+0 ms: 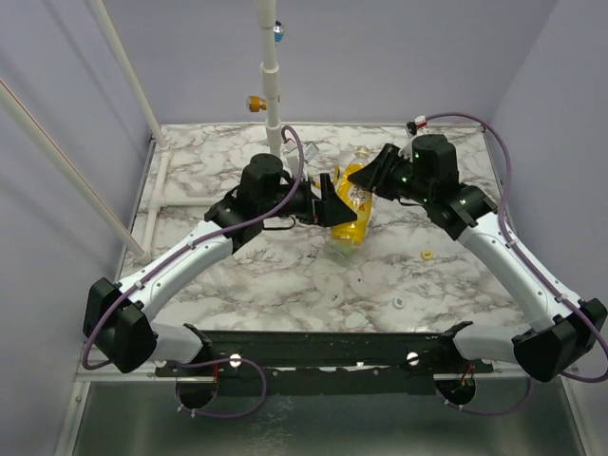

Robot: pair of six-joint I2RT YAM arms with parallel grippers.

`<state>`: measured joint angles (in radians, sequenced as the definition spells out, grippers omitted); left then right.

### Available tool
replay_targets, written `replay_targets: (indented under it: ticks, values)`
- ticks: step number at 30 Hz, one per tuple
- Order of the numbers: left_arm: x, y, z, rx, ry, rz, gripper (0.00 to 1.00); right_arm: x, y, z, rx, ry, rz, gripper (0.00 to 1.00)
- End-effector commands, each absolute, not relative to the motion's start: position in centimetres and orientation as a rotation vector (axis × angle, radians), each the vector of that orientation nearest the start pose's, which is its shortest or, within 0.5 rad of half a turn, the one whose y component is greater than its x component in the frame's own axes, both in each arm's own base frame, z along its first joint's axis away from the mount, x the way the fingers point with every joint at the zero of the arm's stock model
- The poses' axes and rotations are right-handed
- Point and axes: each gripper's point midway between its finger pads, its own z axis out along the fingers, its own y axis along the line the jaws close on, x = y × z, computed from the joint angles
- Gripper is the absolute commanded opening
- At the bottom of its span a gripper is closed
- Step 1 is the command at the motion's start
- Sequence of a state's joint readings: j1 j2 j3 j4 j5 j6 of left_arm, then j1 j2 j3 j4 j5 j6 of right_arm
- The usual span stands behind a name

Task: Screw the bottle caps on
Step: Pick up the plastic bottle at the center of the board.

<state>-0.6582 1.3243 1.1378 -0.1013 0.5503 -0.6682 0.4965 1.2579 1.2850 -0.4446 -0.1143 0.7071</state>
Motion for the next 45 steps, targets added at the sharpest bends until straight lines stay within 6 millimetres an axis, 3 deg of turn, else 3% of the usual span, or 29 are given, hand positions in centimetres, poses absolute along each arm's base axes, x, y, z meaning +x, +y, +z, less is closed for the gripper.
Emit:
replay_targets:
  ticks: [1,9,12,23,28,32,40,45]
  values:
    - [24.9,-35.0,30.3,0.420,1.981,-1.410,0.99,31.2,24.4,31.8,0.133,2.059,0.911,0.18]
    - [25.0,-35.6,29.2,0.405,2.000,-1.412,0.98,30.3,26.2,32.6,0.103,2.042,0.963,0.17]
    - [25.0,-35.5,29.4,0.391,1.983,-1.419,0.94,30.0,26.1,32.8,0.102,2.036,0.962,0.17]
    - [25.6,-35.8,30.2,0.301,1.910,-1.482,0.52,28.6,25.5,32.6,0.121,2.026,0.980,0.18]
    - [25.2,-35.7,29.5,0.327,1.914,-1.476,0.36,28.4,24.8,32.5,0.132,2.028,0.947,0.32]
    - [24.9,-35.5,29.2,0.352,1.908,-1.467,0.29,28.4,24.4,32.9,0.138,2.024,0.926,0.42]
    - [24.4,-34.7,28.6,0.383,1.892,-1.427,0.22,28.5,23.3,33.4,0.169,2.013,0.874,0.79]
    - [24.7,-33.3,27.9,0.376,1.878,-1.326,0.20,28.2,20.0,32.9,0.263,2.046,0.698,0.94]
